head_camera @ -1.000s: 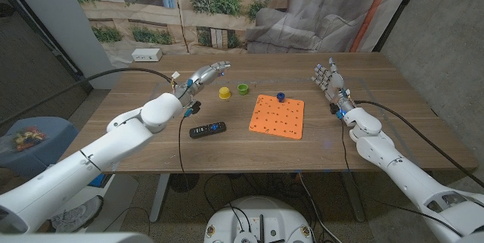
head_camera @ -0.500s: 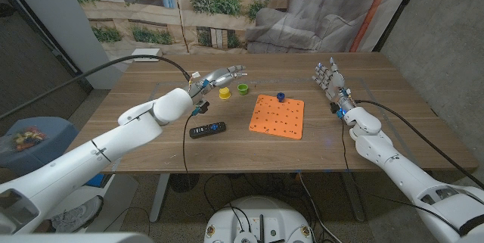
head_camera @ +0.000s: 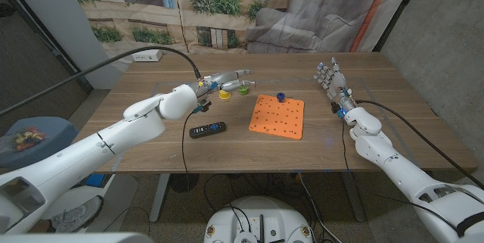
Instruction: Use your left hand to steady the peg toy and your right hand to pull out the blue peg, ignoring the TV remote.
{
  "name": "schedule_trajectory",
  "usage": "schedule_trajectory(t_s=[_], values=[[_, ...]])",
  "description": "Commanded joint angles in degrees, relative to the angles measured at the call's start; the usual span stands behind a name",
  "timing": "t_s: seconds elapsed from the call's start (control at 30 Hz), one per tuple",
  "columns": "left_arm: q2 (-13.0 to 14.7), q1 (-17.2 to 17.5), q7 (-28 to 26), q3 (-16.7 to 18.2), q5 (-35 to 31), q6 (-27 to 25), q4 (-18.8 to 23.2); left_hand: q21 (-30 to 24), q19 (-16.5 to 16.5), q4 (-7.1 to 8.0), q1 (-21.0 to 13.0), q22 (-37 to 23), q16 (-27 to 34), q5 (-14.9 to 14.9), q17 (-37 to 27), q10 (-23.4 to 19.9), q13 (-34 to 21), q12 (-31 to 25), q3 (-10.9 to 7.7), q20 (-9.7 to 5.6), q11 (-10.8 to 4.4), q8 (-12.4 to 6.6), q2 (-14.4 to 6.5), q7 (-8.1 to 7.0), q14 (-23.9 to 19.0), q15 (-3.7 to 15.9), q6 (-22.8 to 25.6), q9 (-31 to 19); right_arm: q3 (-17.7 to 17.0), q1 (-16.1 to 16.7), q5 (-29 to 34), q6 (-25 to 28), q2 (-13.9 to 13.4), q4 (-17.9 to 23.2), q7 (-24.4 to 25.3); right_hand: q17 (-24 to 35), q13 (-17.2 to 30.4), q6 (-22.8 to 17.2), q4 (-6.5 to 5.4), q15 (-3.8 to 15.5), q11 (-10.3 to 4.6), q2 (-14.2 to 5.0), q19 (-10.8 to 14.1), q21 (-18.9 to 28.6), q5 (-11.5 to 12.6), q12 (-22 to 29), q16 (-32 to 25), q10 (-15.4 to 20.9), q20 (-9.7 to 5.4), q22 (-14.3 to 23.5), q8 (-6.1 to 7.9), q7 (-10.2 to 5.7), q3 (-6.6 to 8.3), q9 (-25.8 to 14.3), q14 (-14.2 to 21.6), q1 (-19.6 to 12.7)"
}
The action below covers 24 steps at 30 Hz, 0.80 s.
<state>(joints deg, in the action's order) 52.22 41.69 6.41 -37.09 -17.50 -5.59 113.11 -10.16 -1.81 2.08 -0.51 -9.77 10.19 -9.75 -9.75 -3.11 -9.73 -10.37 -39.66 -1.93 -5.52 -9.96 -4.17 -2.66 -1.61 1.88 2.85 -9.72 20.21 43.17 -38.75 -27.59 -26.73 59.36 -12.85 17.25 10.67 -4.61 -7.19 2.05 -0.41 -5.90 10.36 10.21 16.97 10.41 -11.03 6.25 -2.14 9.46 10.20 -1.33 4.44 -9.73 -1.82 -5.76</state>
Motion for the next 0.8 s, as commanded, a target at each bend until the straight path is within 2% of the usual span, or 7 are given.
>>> schedule_trajectory(t_s=[0.03,0.33,0.53,0.8], values=[[-2.42,-2.99,5.21,-3.12,-9.14,4.48,-3.05,-0.09,0.87,1.04,0.74,-0.10,-0.16,-0.31,-0.31,0.79,-0.12,0.15,-0.09,-6.80,0.05,0.19,-5.31,-0.08,0.59,5.19,-0.91,-0.18,-0.20,0.38,0.57,-1.10,0.16,0.08,1.10,0.07,0.01,-0.57,-0.21,1.46,-0.31,-1.27,-0.11,0.42,0.25,0.56,-0.27,-0.11,-1.61,0.14,0.47,0.22,0.10,-0.19,-0.30,-0.16],[-3.99,-3.78,7.16,-4.11,-12.27,7.75,-5.43,0.04,2.29,2.76,1.13,-0.12,-0.13,-0.25,-0.41,1.46,-0.14,0.14,0.52,-7.45,0.14,0.10,-5.13,0.14,1.24,4.75,-1.49,-0.19,-0.09,0.45,0.70,-1.67,0.40,-0.13,1.09,-0.12,0.00,-0.77,-0.20,1.45,-0.26,-1.32,-0.02,0.47,0.32,0.61,-0.36,0.00,-1.62,0.13,0.51,0.26,0.23,-0.19,-0.20,-0.13],[-5.66,-3.30,7.18,-5.00,-14.80,6.88,-6.34,0.17,4.36,5.06,1.30,-0.14,-0.21,-0.33,-0.44,3.27,-0.14,0.30,1.57,-7.93,0.59,0.33,-4.69,0.07,2.68,4.35,-3.72,-0.14,-0.13,0.41,1.39,-2.47,0.52,-0.16,2.14,-0.27,-0.01,-0.70,-0.16,1.17,-0.25,-1.38,0.05,0.50,0.38,0.60,-0.43,-0.01,-1.56,0.13,0.46,0.22,0.36,-0.18,-0.10,-0.18],[-8.89,-4.29,6.14,-6.61,-15.09,9.60,-10.55,0.43,6.69,5.70,0.92,-0.11,-0.20,-0.46,-0.18,3.82,-0.10,0.18,1.87,-7.74,0.78,0.19,-4.51,0.09,2.89,4.27,-4.42,-0.08,-0.27,0.61,1.22,-2.23,0.35,0.30,2.39,-0.44,-0.01,-0.44,-0.13,0.98,-0.13,-1.47,0.09,0.52,0.44,0.68,-0.50,0.21,-1.43,0.13,0.35,0.30,0.54,-0.19,-0.01,-0.23]])
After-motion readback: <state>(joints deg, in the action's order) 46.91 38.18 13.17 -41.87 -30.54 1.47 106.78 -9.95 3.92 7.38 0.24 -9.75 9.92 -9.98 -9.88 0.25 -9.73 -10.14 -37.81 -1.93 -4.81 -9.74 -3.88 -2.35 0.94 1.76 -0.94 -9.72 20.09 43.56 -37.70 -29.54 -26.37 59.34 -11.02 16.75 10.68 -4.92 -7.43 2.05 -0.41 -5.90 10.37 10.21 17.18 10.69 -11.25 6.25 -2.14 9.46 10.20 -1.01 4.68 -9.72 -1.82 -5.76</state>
